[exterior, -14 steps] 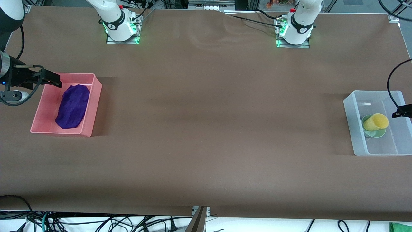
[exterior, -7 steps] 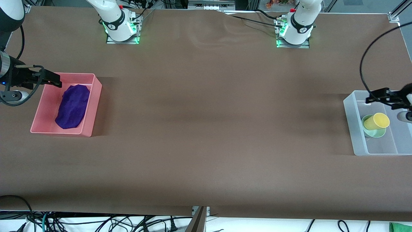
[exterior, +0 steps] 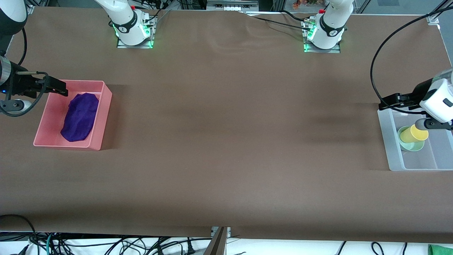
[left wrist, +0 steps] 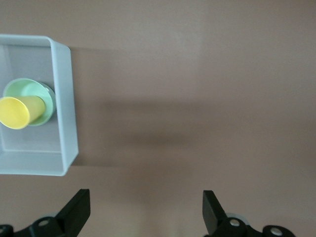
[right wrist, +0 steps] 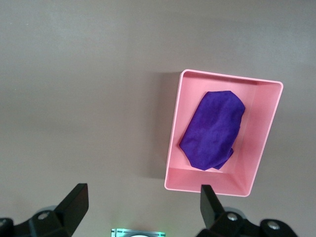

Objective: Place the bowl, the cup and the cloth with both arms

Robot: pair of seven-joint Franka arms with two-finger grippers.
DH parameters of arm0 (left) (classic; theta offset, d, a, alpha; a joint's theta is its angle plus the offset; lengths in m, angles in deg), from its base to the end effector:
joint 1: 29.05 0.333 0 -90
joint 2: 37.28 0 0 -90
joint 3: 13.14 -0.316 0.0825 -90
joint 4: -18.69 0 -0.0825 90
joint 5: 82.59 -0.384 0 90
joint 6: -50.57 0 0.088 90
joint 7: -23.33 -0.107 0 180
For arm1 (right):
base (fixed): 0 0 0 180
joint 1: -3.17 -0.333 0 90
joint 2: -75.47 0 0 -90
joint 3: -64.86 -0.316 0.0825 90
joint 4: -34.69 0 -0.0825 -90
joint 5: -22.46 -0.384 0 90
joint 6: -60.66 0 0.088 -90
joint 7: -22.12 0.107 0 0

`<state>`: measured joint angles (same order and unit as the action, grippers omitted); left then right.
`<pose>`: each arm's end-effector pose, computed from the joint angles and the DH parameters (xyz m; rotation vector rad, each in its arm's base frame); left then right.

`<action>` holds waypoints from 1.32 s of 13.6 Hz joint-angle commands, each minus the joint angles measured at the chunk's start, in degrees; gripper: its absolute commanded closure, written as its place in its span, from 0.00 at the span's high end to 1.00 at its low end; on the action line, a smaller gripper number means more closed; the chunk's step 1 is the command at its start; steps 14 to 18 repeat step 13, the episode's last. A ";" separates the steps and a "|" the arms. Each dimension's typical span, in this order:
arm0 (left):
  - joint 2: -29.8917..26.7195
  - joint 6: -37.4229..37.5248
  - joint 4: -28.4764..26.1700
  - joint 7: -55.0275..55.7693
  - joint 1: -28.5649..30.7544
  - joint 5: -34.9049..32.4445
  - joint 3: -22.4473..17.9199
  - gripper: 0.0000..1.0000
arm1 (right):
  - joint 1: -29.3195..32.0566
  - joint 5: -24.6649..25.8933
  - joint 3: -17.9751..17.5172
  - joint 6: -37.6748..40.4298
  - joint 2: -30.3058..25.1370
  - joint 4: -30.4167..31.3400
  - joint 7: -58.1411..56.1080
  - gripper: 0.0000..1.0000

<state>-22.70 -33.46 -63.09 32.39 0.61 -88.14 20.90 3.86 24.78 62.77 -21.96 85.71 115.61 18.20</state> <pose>0.6058 0.0060 0.5566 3.1017 0.1338 -0.2744 0.5940 0.0078 0.5853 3.0991 0.1404 -0.2326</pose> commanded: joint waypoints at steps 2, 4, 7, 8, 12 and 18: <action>-8.76 -3.58 -8.37 -1.32 -12.84 4.23 -16.87 1.00 | 0.28 0.49 -0.28 0.36 0.03 -0.68 0.76 1.00; -14.02 -7.97 -15.57 -1.41 -20.48 4.40 -24.51 1.00 | 0.28 0.49 -0.37 0.45 0.03 -0.76 0.76 1.00; -17.21 -8.52 -18.59 -1.50 -29.73 4.41 -32.88 1.00 | 0.28 0.49 -0.28 0.45 0.03 -0.68 0.76 1.00; -17.39 -8.43 -18.59 -1.50 -30.01 5.45 -33.16 1.00 | 0.28 0.49 -0.28 0.45 0.03 -0.68 0.67 1.00; -15.37 -6.60 -16.40 -5.61 -29.22 7.13 -32.99 1.00 | 0.28 0.49 -0.28 0.45 0.03 -0.68 0.67 1.00; -14.50 -5.54 -15.70 -5.89 -29.22 7.13 -33.07 1.00 | 0.28 0.49 -0.20 0.45 0.03 -0.68 0.67 1.00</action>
